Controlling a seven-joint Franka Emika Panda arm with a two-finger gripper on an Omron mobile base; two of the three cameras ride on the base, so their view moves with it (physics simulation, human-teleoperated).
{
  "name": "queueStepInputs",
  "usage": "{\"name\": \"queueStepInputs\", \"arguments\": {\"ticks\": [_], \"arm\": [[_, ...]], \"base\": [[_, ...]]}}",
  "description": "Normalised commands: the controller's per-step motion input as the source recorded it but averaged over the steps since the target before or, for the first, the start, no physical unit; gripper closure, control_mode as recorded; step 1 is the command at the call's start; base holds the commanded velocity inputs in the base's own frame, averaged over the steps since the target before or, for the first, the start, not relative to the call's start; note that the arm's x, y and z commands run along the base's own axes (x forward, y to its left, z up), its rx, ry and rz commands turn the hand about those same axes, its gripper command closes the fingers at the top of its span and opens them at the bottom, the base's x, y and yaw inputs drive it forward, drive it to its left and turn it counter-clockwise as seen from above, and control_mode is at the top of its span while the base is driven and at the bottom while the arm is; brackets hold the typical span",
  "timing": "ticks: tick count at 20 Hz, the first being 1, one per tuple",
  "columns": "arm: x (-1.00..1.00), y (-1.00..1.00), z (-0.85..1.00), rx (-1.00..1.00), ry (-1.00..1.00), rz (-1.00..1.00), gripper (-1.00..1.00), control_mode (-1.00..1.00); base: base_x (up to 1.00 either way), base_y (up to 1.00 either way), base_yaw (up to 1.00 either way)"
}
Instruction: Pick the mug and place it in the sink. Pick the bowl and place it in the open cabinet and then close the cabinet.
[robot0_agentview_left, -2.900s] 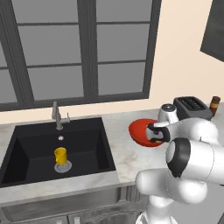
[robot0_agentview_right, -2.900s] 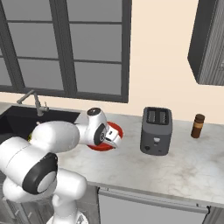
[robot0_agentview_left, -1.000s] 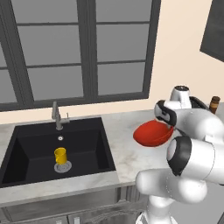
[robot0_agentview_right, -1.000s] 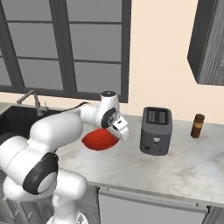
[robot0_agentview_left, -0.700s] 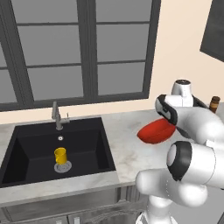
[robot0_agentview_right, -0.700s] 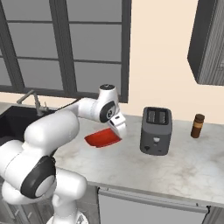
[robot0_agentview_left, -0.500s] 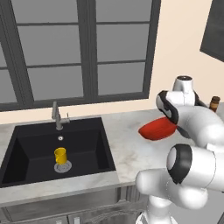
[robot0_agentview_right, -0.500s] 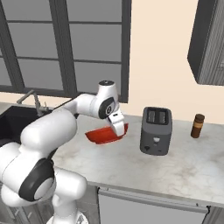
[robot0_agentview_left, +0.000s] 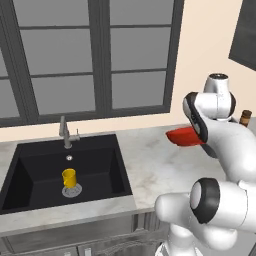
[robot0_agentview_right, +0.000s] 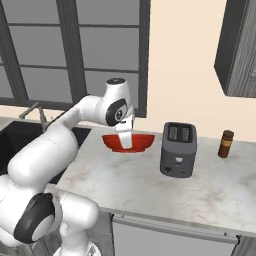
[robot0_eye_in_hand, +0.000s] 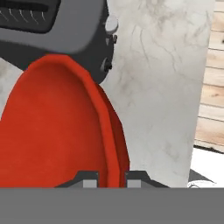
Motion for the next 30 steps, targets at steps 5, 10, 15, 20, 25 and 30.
{"name": "queueStepInputs", "arguments": {"ticks": [5, 10, 15, 20, 25, 30], "arm": [[-0.51, 0.0, 0.57, 0.08, -0.13, -0.35, 1.0, -1.0], [-0.56, 0.14, 0.48, 0.12, -0.06, -0.17, 1.0, -1.0], [-0.3, 0.26, 0.53, 0.04, -0.05, 0.0, 1.0, -1.0], [-0.21, 0.28, 0.63, 0.0, -0.2, 0.07, 1.0, -1.0], [-0.22, 0.18, 0.51, -0.06, -0.14, 0.06, 1.0, -1.0], [-0.18, 0.12, 0.26, -0.11, -0.01, 0.03, 1.0, 1.0]], "base": [[0.0, 0.0, 0.0], [0.0, 0.0, 0.0], [0.0, 0.0, 0.0], [0.0, 0.0, 0.0], [0.0, 0.0, 0.0], [-0.04, 0.02, 0.01]]}}
